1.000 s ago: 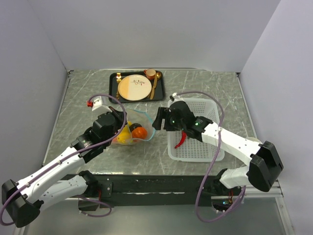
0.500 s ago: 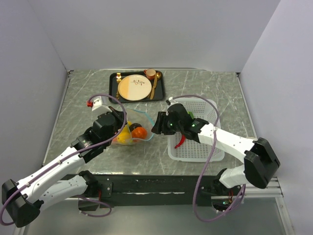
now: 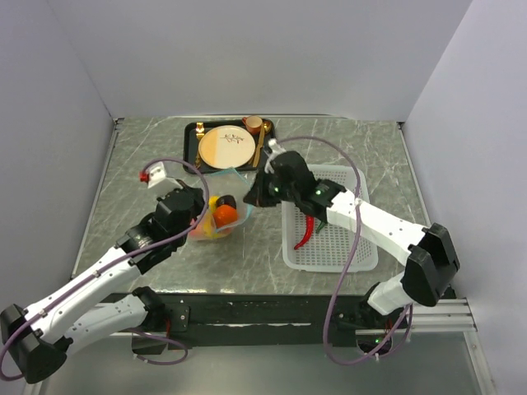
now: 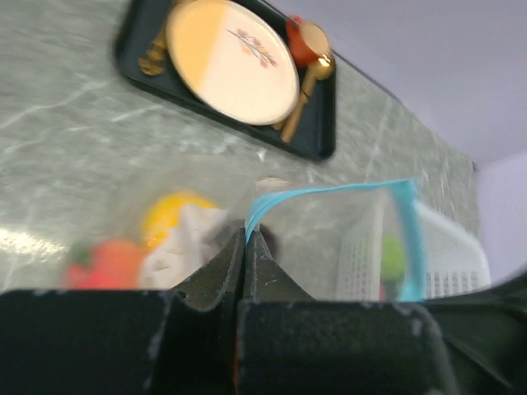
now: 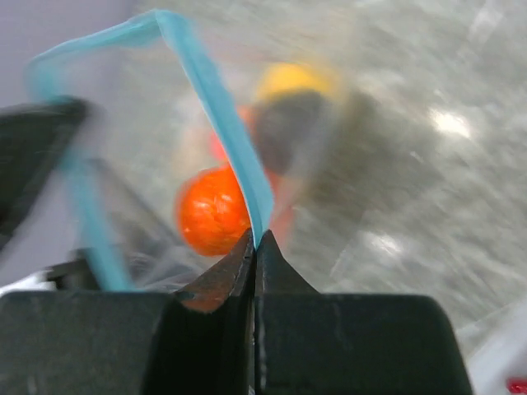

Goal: Place the food in the zip-top bag and seal the zipper
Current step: Adjust the zipper food storage bag at the center of the board.

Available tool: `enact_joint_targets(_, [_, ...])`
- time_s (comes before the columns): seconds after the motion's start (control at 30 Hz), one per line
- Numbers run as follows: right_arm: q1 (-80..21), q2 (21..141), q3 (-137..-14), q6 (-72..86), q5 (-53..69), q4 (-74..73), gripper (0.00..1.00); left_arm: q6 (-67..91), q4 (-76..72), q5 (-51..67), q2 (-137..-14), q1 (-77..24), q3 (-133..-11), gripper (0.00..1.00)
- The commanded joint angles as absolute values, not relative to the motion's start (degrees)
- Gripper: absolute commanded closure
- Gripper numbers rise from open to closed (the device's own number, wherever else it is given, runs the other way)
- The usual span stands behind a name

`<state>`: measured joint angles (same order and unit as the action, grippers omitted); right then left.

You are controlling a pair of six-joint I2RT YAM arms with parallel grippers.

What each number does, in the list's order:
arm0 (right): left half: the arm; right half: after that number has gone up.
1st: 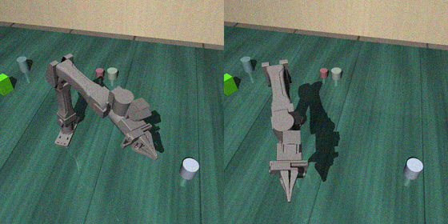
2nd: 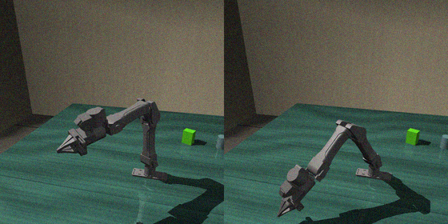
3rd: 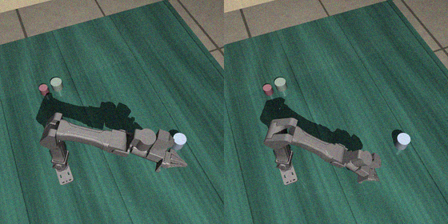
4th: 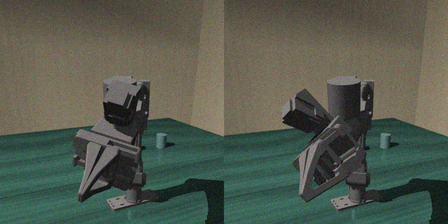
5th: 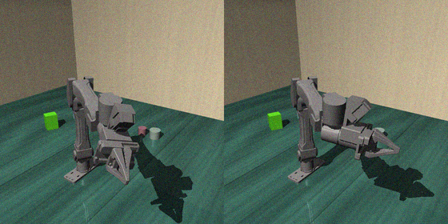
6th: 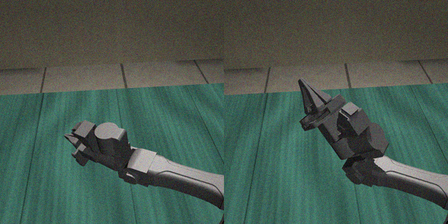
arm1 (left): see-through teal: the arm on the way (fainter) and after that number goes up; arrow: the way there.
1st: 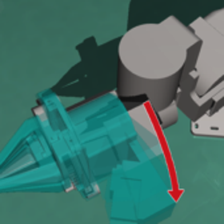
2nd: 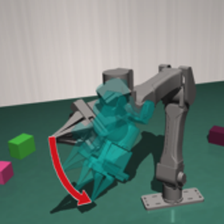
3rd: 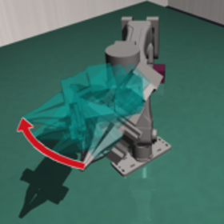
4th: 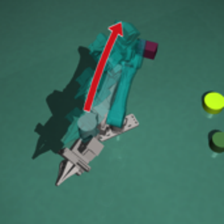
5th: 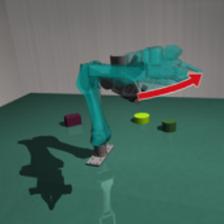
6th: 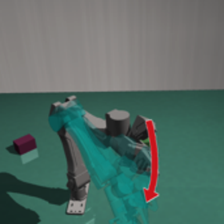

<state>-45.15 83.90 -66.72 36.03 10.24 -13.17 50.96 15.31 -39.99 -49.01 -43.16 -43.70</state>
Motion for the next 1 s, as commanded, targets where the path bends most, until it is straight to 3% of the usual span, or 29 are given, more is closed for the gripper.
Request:
enact_joint_targets(0.0, [-49.0, 89.5, -83.0, 30.4, 15.6, -14.5, 0.97, 60.1, 29.2, -56.1, -43.7, -43.0, -49.8, 0.99])
enact_joint_targets(0.13, [-52.6, 97.2, -97.8, 26.9, 17.0, -19.0, 0.93, 54.2, 25.6, -57.7, -33.6, -43.0, -48.3, 0.99])
enact_joint_targets(0.33, [-53.1, 101.9, -103.1, 27.4, 18.4, -20.7, 0.91, 52.6, 29.6, -58.9, -29.5, -43.0, -51.8, 0.99])
enact_joint_targets(0.6, [-52.3, 99.2, -91.1, 29.4, 12.8, -19.3, 0.87, 51.1, 25.7, -51.2, -35.6, -43.0, -49.3, 0.99])
enact_joint_targets(0.8, [-49.4, 95.2, -73.2, 35.9, 12.6, -10.3, 0.87, 56.7, 23.4, -43.3, -44.9, -43.0, -45.7, 0.99])
enact_joint_targets(0.97, [-48.8, 92.2, -66.0, 37.9, 10.6, -8.0, 0.81, 57.3, 17.8, -39.9, -49.0, -43.0, -43.7, 0.99])
